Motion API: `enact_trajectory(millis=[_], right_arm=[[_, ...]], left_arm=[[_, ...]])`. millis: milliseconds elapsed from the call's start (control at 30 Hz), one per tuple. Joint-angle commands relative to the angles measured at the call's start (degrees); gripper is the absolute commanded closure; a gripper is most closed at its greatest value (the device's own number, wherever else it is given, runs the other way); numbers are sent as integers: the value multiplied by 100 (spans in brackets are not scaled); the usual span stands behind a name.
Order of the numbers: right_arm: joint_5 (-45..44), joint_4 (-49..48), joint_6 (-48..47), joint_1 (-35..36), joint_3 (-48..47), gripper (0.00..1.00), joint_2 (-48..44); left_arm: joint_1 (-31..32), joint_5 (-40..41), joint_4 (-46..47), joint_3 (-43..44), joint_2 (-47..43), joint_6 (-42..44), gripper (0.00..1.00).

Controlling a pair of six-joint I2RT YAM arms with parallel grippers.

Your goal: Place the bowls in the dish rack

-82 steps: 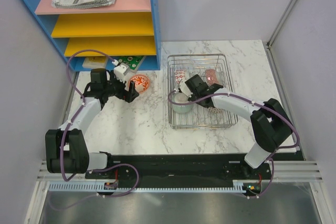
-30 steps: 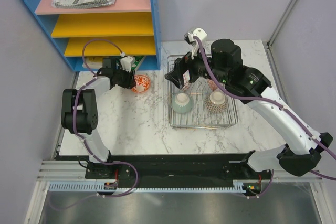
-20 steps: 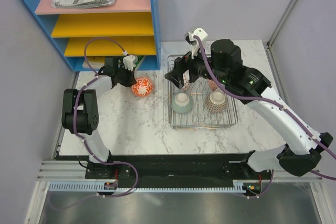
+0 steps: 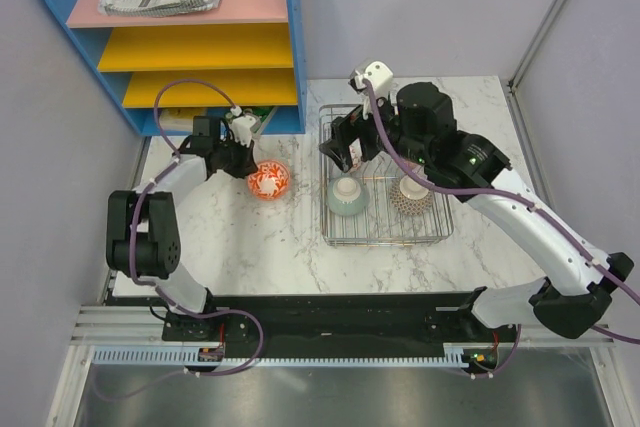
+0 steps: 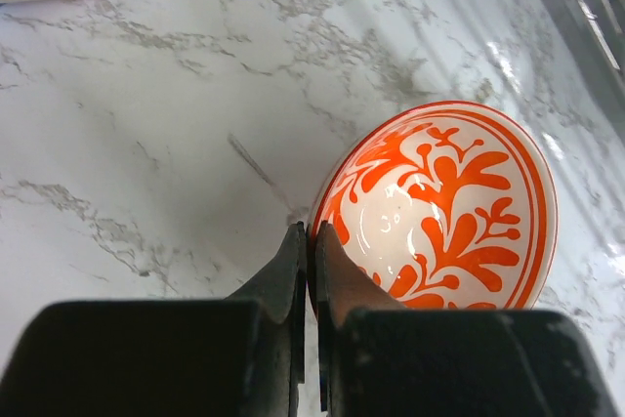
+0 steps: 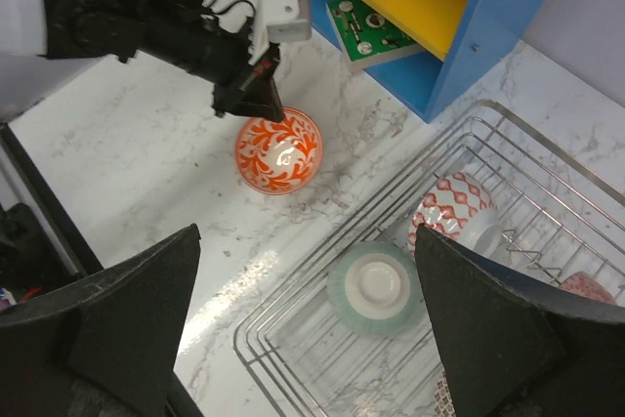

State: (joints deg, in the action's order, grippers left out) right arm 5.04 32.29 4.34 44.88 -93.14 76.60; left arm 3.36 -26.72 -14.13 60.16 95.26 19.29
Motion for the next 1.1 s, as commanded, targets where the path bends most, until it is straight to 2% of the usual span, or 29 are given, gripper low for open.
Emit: enact_trajectory(millis=[0,67,333,433,467,567,633,767,1067], right_arm=[[-407,-135,-732,12,375,2,48],[-276,-240,-855,-32,630,2,13],[1419,-672,-645,-225,1438,2,-233],[2455,-882,-243,-410,1658,2,-224],[3206,-1144,-49,-584,1737,2,-216],[4439,-1794,698,-911,2019,2,-146],[4838,-2120,1206,-1086,2160,2,-110],[5366,-3016,1902,-1262,2432,2,4],[5473,-3440,2124,-1447,2819,2,92]], left_arm=[[25,-860,-212,-180,-965,259,98],[42,-1097,-362,-285,-1359,312,98],[236,-2021,-1039,-295,-2617,655,98],[437,-2267,-1065,-181,-2925,611,98],[577,-2276,-1065,-67,-2952,594,98],[893,-2180,-1065,153,-2935,532,98],[1044,-2153,-1057,250,-2891,514,98],[1421,-2048,-1030,487,-2803,549,98],[1826,-1793,-960,1050,-2557,550,98]])
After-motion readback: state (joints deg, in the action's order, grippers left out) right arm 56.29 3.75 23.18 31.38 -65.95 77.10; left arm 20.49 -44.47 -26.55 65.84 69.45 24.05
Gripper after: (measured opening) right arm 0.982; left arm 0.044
